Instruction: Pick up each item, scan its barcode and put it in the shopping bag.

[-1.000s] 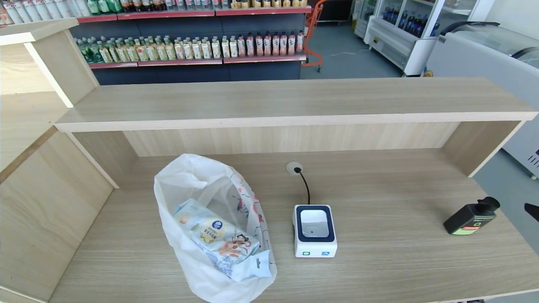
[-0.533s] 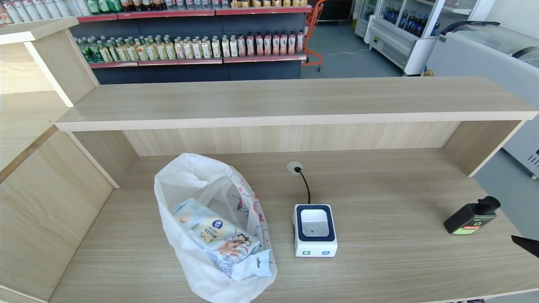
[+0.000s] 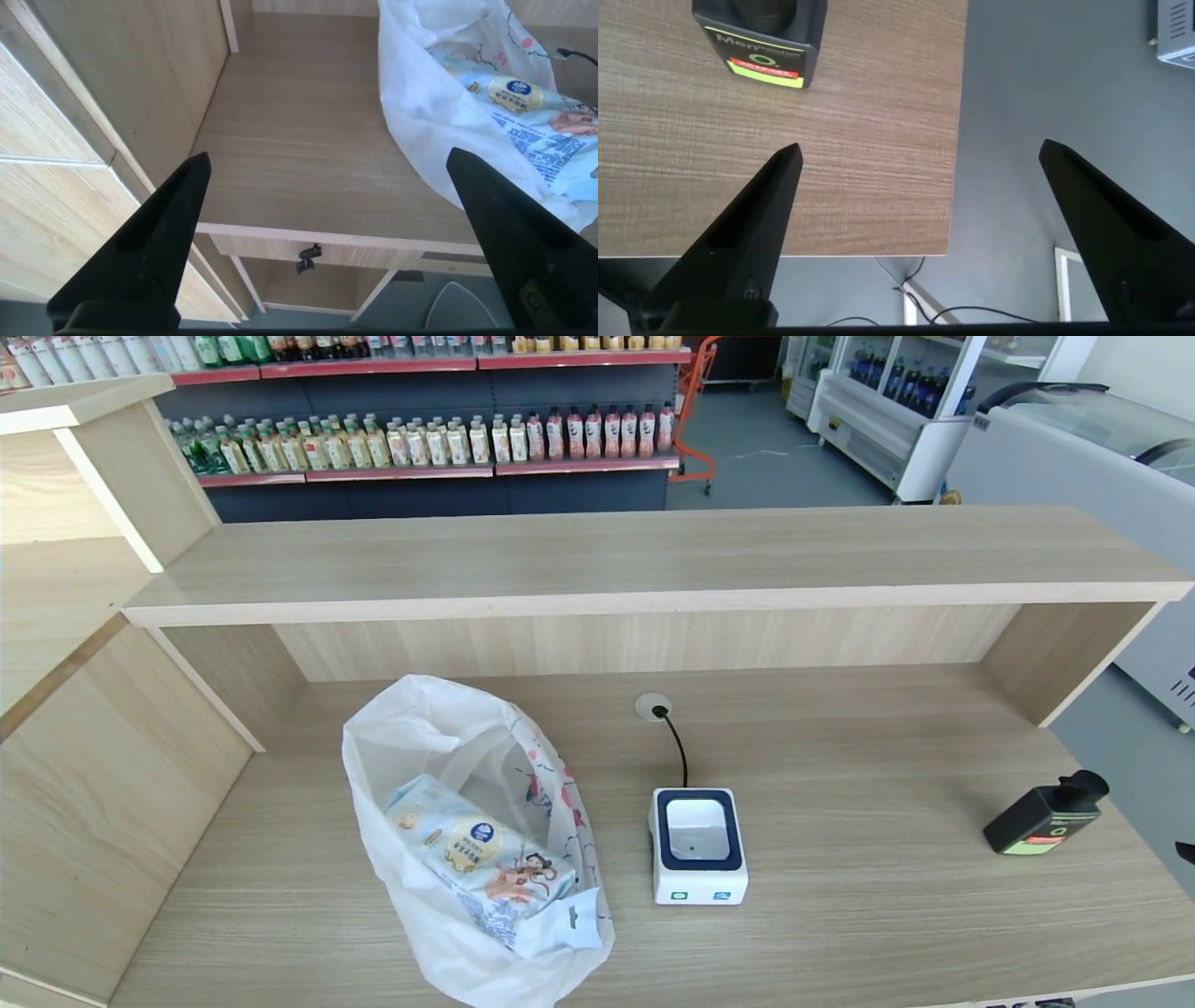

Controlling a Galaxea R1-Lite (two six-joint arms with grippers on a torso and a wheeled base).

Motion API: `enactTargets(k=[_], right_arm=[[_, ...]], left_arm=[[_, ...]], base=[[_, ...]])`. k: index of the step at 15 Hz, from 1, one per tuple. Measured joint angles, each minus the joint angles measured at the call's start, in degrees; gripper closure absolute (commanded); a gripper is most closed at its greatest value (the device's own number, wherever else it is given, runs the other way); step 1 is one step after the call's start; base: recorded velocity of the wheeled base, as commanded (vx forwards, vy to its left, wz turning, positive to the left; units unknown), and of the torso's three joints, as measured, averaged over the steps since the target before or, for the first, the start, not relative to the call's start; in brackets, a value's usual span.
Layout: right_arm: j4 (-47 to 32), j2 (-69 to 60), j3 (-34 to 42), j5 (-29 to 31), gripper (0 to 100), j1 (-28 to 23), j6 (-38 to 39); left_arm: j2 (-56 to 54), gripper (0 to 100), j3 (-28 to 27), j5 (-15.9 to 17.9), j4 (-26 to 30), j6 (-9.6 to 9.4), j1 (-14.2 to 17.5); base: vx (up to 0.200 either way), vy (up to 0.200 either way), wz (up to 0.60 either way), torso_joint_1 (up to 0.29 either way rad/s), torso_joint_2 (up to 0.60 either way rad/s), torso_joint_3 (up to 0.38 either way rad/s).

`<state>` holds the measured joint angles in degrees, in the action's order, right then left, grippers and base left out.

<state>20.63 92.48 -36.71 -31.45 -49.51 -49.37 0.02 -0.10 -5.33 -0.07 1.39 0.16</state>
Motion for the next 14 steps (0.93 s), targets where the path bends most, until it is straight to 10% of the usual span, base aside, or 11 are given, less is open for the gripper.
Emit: enactTargets(k=[14], right_arm=[[-5.8,14.9,-13.2,-12.4,0,5.6,-0.2]], left_arm=[[0.0,0,0.0,0.0,0.0,0.0,0.0]], base=[[0.0,0.0,0.0,0.0,0.0,0.0]])
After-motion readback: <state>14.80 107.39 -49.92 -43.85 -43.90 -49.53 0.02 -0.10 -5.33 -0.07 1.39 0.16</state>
